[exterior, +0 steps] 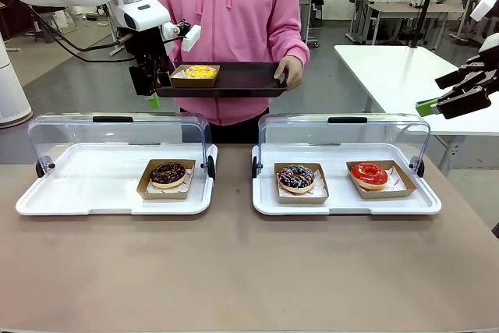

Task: Provide the desired donut to the person.
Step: Pick up and lift the Paper togo box containing the Donut pointed at by the person.

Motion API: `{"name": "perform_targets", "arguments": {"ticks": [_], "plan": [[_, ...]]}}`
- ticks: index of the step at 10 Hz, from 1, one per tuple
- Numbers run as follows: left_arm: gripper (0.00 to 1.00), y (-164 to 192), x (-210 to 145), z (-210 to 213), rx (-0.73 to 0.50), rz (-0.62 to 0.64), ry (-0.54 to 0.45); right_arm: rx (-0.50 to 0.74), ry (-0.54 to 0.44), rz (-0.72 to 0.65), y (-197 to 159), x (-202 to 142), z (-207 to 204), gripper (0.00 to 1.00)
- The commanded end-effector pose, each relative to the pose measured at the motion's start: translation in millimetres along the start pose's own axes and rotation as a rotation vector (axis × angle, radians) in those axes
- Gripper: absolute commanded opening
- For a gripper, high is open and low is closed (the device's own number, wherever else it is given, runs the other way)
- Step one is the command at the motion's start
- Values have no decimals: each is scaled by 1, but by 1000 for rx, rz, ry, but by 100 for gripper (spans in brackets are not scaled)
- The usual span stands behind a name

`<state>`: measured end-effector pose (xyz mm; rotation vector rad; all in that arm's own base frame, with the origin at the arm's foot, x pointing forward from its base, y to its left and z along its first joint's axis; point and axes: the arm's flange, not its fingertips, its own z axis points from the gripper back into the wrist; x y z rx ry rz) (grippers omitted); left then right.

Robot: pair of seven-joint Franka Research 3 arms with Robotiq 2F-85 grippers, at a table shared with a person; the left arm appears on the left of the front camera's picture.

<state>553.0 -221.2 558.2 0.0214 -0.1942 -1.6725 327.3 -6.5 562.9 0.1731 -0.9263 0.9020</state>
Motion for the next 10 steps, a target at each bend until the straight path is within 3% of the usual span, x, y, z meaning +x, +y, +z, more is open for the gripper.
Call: {"name": "perform_targets", "arguments": {"ticks": [1,3,4,7,10], "plan": [[100,2,0,0,13,9,-3,9,3,0,-1,-1,-1,100],[100,0,0,0,0,0,0,9,3,0,-1,-1,-1,100],[100,-27,-32,9,-81,13,-136,9,3,0,-1,-1,-1,100],[100,-124,-126,26,-112,267,-397,9,3,0,-1,-1,-1,100],[100,-212,-197,15,-1,468,-545,9,3,0,-1,-1,-1,100]]}}
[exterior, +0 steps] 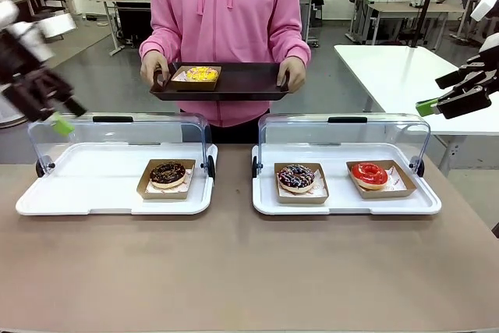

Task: Provide the desired donut to the person.
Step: Pick up and lift the Paper togo box containing the Donut pointed at by the person.

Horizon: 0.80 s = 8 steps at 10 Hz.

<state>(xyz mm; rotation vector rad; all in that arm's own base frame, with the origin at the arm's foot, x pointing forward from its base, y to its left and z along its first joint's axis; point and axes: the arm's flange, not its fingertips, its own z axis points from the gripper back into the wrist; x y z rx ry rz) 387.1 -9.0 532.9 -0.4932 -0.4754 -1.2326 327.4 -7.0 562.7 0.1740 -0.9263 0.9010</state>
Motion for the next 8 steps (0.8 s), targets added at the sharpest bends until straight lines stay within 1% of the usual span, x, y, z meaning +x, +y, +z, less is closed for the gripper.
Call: {"name": "perform_targets", "arguments": {"ticks": [1,2,4,5,6,8], "plan": [[100,-41,-39,-1,138,60,-105,9,3,2,0,-1,-1,100],[100,-62,-61,1,208,102,-136,9,3,2,0,-1,-1,100],[100,-82,-90,-5,290,185,-157,9,3,2,0,-1,-1,100],[100,-83,-102,-5,335,230,-172,9,3,2,0,-1,-1,100],[100,-81,-113,-3,386,276,-156,9,3,2,0,-1,-1,100],[100,-77,-123,4,455,332,-156,9,3,2,0,-1,-1,100]]}}
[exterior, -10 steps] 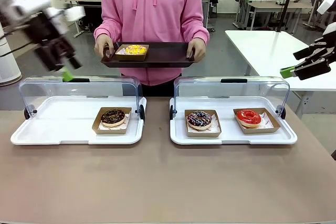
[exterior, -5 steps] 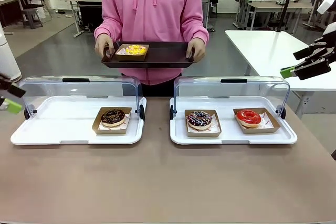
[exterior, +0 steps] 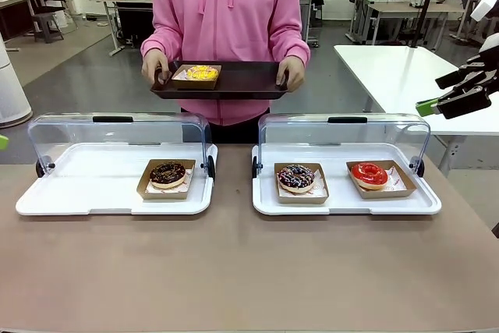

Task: Provide the desired donut to the person.
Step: Pick up and lift the Paper togo box containing the Donut pointed at by the person.

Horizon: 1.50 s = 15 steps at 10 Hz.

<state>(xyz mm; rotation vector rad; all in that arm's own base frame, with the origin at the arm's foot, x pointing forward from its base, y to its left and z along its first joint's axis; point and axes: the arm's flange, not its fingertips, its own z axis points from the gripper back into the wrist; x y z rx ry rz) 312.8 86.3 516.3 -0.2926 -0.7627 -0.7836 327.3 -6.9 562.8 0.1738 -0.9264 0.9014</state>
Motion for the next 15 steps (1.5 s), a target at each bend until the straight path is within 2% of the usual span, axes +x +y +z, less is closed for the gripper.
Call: {"name": "perform_targets", "arguments": {"ticks": [1,5,8,11,15], "plan": [[100,-35,-40,-23,57,53,7,8,3,1,0,-1,-1,100],[100,-29,-33,-26,63,31,-39,8,3,1,0,-1,-1,100],[100,-31,-27,-25,124,-21,-78,8,3,1,0,-1,-1,100],[100,-30,-20,-29,105,-40,-72,8,3,1,0,-1,-1,100],[100,-28,-17,-31,96,-114,-123,8,3,1,0,-1,-1,100]]}}
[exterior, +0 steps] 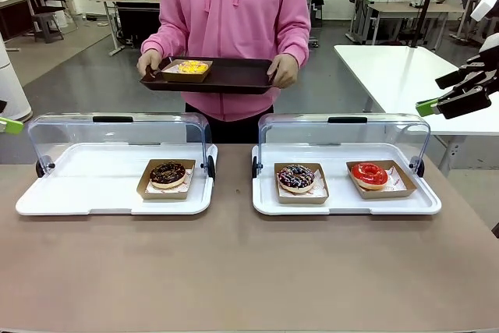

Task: Provide the desired donut to the person.
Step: Pick up and lift the Paper togo box containing the Donut pointed at by the person.

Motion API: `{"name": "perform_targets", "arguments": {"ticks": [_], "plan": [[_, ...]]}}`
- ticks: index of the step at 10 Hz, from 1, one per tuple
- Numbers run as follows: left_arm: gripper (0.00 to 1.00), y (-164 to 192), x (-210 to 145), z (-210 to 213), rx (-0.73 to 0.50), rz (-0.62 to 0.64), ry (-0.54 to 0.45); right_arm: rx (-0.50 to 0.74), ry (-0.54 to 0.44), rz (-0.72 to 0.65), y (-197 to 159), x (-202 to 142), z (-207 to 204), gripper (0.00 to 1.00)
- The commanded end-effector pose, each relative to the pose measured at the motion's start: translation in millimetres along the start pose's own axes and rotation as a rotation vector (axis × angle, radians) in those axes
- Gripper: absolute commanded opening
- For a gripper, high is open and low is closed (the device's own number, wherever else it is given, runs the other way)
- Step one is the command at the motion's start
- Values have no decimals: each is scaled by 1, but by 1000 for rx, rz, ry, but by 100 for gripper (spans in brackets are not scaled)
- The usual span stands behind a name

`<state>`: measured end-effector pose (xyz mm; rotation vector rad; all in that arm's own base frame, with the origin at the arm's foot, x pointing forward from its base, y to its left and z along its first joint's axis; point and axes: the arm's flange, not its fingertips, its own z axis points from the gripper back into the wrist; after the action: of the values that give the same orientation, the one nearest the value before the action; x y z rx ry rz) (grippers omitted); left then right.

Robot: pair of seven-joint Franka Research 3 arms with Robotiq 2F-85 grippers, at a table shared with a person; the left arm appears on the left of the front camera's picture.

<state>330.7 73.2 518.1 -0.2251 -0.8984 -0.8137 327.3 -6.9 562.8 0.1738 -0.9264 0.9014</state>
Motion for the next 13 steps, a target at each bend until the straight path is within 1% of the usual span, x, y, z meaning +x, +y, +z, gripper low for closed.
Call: {"name": "perform_targets", "arguments": {"ticks": [1,2,13], "plan": [[100,-35,-29,-17,-22,-70,-22,9,3,1,0,-1,-1,100],[100,0,0,0,0,0,0,9,3,1,0,-1,-1,100],[100,0,0,0,0,0,0,9,3,1,0,-1,-1,100]]}}
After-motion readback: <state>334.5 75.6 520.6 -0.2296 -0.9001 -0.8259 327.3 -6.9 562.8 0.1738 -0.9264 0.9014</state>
